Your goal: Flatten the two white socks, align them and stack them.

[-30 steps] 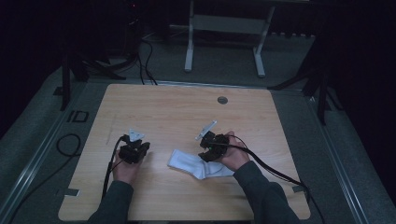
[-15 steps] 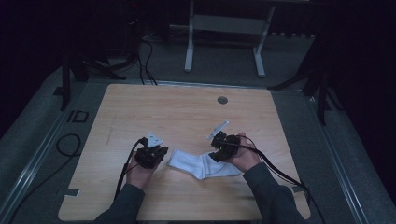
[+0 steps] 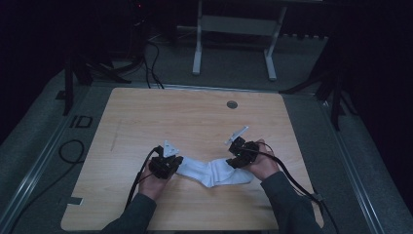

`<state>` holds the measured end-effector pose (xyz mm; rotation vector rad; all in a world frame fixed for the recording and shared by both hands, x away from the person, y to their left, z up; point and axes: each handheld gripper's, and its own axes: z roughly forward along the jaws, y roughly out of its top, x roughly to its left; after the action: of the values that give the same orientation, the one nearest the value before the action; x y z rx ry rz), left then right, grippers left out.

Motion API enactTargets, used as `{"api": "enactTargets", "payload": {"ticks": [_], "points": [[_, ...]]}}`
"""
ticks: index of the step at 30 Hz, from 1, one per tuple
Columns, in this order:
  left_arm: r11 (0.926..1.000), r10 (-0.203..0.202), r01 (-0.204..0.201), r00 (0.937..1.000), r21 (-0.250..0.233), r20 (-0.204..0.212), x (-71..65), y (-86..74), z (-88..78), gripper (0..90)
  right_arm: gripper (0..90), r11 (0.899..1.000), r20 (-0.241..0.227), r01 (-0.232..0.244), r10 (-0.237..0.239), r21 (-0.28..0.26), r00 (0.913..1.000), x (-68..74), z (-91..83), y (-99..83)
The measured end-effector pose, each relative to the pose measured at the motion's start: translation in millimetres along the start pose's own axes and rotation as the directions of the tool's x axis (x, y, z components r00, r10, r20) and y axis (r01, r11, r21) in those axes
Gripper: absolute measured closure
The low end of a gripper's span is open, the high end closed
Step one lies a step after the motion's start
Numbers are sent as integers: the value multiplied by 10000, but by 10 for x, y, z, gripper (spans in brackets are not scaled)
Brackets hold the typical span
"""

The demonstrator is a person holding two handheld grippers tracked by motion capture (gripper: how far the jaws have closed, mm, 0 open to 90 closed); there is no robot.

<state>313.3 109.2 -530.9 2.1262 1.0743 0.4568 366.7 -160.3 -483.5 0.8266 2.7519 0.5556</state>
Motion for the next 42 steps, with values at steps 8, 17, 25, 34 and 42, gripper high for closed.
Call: {"api": "enactTargets", "payload": {"ticks": [8,17,25,34,42], "points": [[9975,386,-386,9993,595,26,-51,-78,165,900,591,9997,-84,-136,138,189,9999,7,87,-59],[9966,400,-393,9992,720,-92,-56,-87,158,900,604,9962,-180,-495,509,715,9985,-1,327,-52],[9970,247,-232,9995,736,-194,-36,-106,141,900,880,9928,120,-357,345,1142,9993,29,321,-84],[9969,200,-176,9993,767,-305,-36,-113,131,900,881,9910,468,-537,483,1223,9977,34,212,-309],[9968,209,-186,9994,778,-290,-33,-115,128,900,880,9882,1040,-1043,927,1118,9902,-126,120,-490]]}}
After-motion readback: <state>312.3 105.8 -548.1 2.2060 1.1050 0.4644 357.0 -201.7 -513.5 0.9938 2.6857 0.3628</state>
